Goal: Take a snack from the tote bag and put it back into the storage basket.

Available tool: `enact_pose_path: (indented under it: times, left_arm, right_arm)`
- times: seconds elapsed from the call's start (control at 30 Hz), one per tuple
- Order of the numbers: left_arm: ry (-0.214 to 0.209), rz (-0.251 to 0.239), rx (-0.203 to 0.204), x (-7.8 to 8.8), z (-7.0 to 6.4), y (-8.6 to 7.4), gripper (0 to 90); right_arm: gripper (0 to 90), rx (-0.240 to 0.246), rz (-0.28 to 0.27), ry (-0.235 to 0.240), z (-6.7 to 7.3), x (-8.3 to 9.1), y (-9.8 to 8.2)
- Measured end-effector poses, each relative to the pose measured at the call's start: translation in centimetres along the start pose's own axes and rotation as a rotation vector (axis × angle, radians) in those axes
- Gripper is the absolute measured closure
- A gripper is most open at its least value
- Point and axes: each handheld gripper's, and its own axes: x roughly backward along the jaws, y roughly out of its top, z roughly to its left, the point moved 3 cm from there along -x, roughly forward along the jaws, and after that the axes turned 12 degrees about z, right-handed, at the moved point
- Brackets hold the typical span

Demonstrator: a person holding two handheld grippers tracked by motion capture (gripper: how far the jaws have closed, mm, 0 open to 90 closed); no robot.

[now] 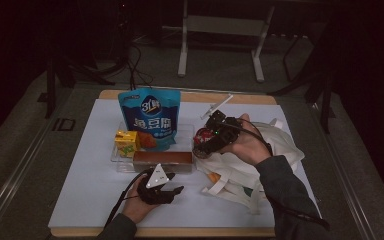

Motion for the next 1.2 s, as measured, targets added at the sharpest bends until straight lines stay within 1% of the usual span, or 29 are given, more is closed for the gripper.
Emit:
enact_pose_path:
  times: [0.2,0.43,0.63,0.77,1.03,1.2]
  left_arm:
    - [0.000,0.002,-0.002,0.0,0.0,0.0,43.7]
    - [-0.001,0.000,0.000,0.0,0.1,0.0,43.6]
    - [0.000,0.000,0.003,0.0,0.1,0.0,43.6]
    - [0.002,-0.001,0.007,0.1,0.1,0.0,43.6]
    - [0.003,-0.001,0.008,0.0,0.1,0.0,43.6]
    - [0.004,-0.001,0.007,0.0,0.0,0.0,43.7]
  right_arm:
    - [25.5,-0.004,-0.006,0.010,0.3,-0.1,1.1]
    - [25.5,0.003,-0.012,0.013,0.6,-0.5,2.2]
    - [25.5,-0.017,-0.016,0.022,0.6,-0.7,2.9]
    - [25.5,-0.016,-0.012,0.012,0.7,-0.9,3.4]
    - [25.5,-0.023,-0.019,0.021,0.8,-1.4,4.7]
    - [25.5,-0.043,-0.023,0.022,0.7,-1.4,5.2]
